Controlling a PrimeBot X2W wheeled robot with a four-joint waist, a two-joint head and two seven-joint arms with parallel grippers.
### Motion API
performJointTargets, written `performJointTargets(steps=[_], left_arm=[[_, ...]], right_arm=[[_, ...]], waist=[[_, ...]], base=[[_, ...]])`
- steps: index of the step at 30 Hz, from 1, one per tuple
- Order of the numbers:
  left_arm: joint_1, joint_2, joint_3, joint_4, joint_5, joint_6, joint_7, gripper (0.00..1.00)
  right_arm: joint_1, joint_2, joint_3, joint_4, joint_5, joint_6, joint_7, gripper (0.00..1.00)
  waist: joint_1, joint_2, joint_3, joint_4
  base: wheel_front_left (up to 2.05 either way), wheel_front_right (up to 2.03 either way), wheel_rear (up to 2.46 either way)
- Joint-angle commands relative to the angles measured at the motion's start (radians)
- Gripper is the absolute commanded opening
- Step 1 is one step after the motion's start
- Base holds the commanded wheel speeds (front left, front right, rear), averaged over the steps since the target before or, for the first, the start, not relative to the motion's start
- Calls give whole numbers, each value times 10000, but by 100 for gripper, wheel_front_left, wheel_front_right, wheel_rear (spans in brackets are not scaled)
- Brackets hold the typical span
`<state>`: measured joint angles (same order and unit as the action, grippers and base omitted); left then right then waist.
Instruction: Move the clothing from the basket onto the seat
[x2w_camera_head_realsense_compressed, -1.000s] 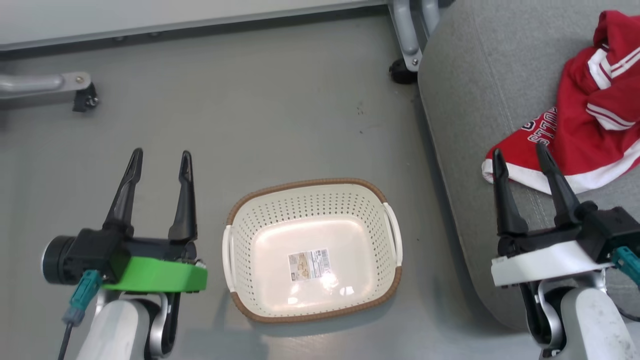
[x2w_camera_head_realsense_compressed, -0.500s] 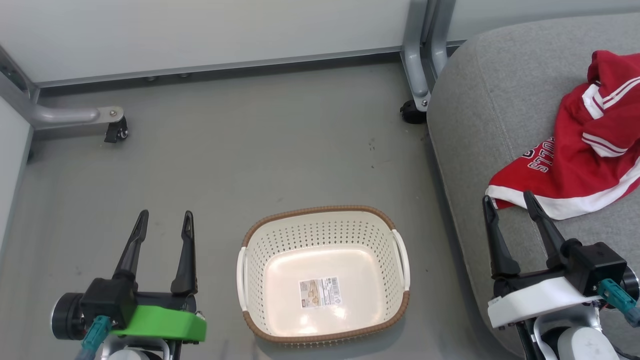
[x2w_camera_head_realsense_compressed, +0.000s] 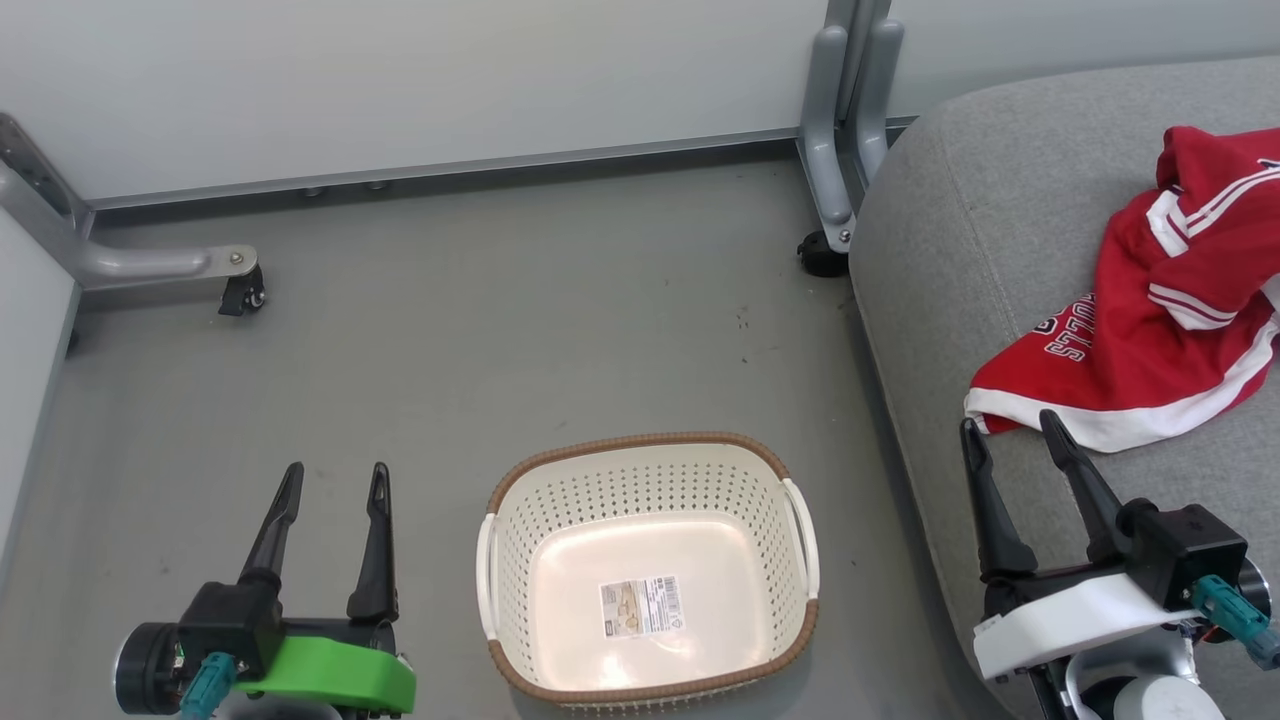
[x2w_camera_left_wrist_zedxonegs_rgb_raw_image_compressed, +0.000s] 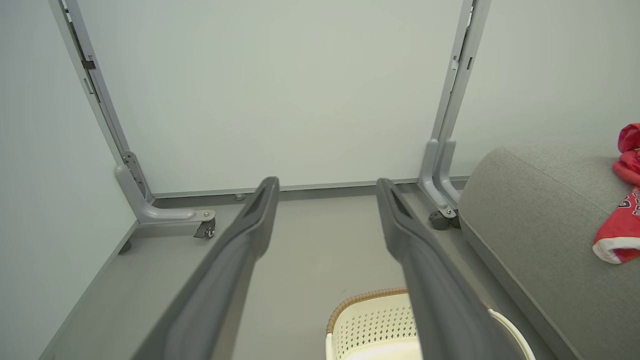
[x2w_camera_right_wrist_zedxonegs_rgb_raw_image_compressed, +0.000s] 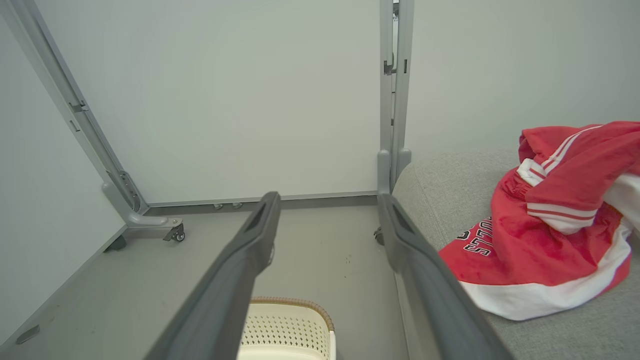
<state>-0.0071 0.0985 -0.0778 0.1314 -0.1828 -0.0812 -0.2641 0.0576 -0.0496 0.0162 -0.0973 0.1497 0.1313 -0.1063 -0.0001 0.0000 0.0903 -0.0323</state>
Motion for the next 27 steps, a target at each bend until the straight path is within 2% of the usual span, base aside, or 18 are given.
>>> performJointTargets(steps=[1, 27], left_arm=[[82, -55, 32, 55, 53, -67, 0, 100], [-96, -354, 353, 437, 470, -330, 0, 100]], right_arm=[[139, -18, -3, 12, 58, -10, 45, 100], [201, -18, -84, 21, 68, -10, 61, 100]], waist=[[1, 0, 10, 30], [1, 0, -61, 119]], base=[[0, 0, 0], [0, 0, 0]])
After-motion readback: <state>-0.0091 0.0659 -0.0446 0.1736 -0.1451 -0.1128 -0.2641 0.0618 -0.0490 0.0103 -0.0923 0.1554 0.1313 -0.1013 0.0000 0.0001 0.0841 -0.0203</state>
